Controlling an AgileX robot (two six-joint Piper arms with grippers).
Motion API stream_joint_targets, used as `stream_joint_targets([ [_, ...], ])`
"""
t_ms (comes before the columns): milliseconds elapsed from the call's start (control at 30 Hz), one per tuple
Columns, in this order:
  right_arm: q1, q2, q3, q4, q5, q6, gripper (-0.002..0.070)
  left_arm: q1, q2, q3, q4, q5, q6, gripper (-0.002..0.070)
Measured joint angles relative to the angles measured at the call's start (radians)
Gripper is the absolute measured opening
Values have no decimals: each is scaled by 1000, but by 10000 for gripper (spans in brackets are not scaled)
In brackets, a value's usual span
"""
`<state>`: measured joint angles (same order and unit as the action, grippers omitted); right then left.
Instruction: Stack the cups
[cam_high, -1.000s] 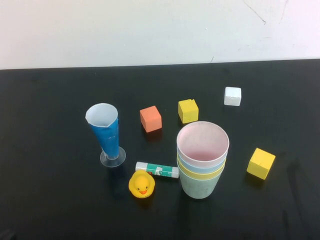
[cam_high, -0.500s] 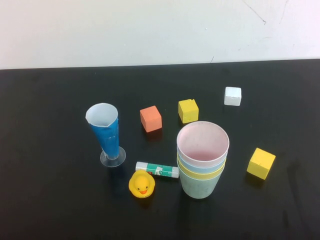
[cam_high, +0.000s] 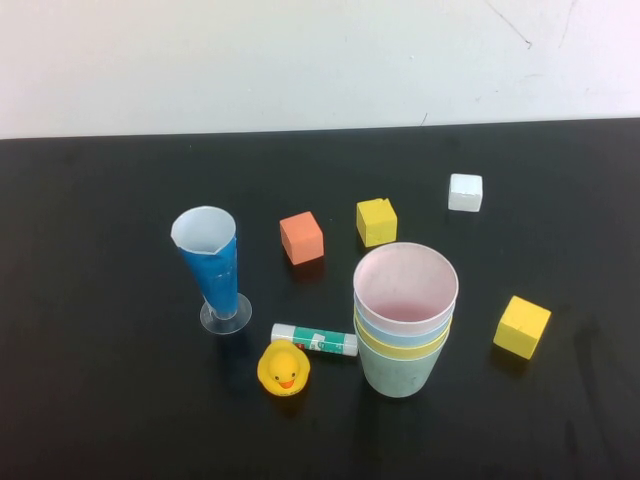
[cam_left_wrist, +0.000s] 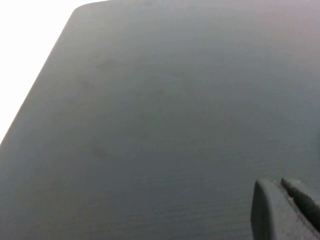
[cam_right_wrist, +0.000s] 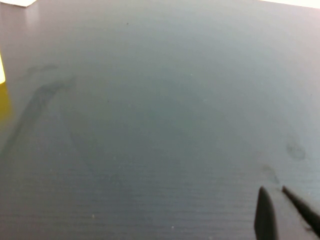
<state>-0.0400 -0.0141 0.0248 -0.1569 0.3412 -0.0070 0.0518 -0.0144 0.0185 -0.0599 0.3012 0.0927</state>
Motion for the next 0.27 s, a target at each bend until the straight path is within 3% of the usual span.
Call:
stream_joint_targets([
  [267, 0, 0, 0, 0, 0, 0, -1, 32, 0, 0, -4, 0, 0, -1],
])
